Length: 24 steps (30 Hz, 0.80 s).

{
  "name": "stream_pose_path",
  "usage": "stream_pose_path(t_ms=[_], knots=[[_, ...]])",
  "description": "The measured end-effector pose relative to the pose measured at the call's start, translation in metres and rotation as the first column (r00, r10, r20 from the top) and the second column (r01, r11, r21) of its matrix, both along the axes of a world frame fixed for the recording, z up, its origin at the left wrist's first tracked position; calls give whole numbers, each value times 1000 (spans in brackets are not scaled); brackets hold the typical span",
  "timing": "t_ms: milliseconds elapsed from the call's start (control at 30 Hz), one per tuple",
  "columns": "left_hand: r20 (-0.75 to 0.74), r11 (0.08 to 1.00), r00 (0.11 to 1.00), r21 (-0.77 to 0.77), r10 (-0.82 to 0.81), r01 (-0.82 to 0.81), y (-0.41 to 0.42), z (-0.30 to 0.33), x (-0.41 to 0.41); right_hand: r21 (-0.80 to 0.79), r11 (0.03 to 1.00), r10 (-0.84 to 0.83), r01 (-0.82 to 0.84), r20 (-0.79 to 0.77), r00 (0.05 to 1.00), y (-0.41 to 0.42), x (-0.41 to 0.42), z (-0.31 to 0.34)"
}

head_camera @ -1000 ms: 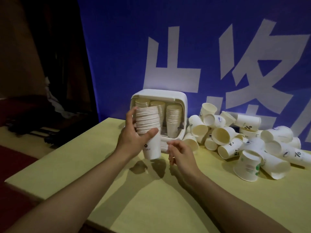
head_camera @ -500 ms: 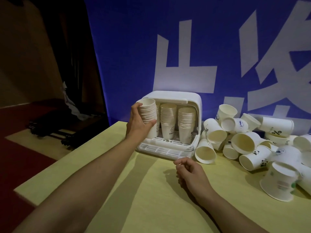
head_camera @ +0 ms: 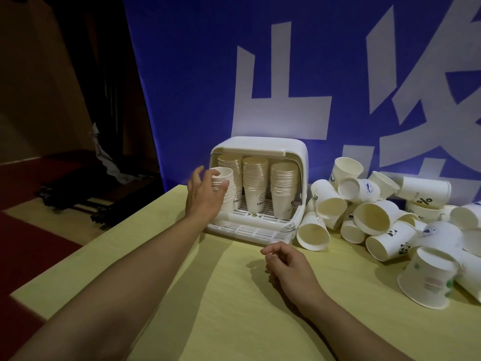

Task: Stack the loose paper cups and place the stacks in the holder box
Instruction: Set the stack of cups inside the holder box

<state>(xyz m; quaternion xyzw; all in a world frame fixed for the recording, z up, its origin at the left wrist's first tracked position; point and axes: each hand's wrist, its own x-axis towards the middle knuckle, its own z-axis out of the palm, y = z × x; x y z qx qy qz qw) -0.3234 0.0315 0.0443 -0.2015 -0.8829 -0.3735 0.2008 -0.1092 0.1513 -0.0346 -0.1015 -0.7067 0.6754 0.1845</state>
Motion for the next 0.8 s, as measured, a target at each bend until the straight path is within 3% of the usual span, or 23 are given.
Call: stream_pose_path(t_ms=[133, 233, 400, 800], knots=[[-195, 953, 980, -303, -39, -23, -6, 23, -8, 3, 1000, 1, -1, 9, 1000, 0, 1, 0], [-164, 889, 986, -455, -36, -43, -5, 37, -13, -9, 1000, 5, -5, 10, 1000, -1, 1, 0], [-29, 908, 1000, -418, 7, -19, -6, 48, -12, 4, 1000, 15, -15, 7, 1000, -2, 4, 1], [-70, 938, 997, -347, -17, -8, -10, 64, -10, 10, 1000, 25, -25, 9, 1000, -2, 5, 2]])
